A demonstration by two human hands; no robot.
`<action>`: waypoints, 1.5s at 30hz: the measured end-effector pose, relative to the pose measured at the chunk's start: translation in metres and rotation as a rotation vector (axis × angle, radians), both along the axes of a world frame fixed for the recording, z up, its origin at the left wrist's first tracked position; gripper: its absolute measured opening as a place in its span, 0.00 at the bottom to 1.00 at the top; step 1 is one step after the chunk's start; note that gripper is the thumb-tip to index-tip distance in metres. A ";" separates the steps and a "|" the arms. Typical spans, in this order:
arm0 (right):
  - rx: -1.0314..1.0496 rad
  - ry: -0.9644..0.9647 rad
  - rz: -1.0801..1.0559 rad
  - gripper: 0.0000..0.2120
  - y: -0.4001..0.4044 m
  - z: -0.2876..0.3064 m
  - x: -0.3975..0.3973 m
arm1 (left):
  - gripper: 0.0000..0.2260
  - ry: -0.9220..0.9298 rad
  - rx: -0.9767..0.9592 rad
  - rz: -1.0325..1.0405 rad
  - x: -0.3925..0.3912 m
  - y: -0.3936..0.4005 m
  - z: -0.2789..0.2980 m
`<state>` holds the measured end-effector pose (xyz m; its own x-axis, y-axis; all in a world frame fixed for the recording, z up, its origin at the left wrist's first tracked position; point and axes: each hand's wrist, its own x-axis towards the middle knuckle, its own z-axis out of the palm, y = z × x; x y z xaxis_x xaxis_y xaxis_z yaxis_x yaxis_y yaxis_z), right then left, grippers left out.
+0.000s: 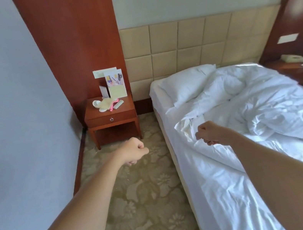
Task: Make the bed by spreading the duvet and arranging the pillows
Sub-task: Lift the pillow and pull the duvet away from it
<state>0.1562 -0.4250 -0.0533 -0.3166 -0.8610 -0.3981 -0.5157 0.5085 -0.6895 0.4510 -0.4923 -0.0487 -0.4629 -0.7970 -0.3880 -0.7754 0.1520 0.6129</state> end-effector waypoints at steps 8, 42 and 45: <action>-0.015 0.026 -0.041 0.14 -0.127 -0.021 -0.039 | 0.17 -0.038 0.038 -0.065 -0.044 -0.142 0.004; 0.203 0.422 -0.195 0.17 -0.660 -0.060 -0.292 | 0.18 -0.198 -0.050 -0.650 -0.385 -0.799 -0.043; 0.244 0.403 -0.226 0.17 -0.687 -0.082 -0.324 | 0.19 -0.191 -0.015 -0.688 -0.430 -0.835 -0.061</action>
<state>-0.1676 -1.1118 -0.1352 -0.6535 -0.6507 -0.3867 -0.5743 0.7590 -0.3067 0.0209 -1.3274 -0.1101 -0.7878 -0.3546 -0.5036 -0.5943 0.6524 0.4703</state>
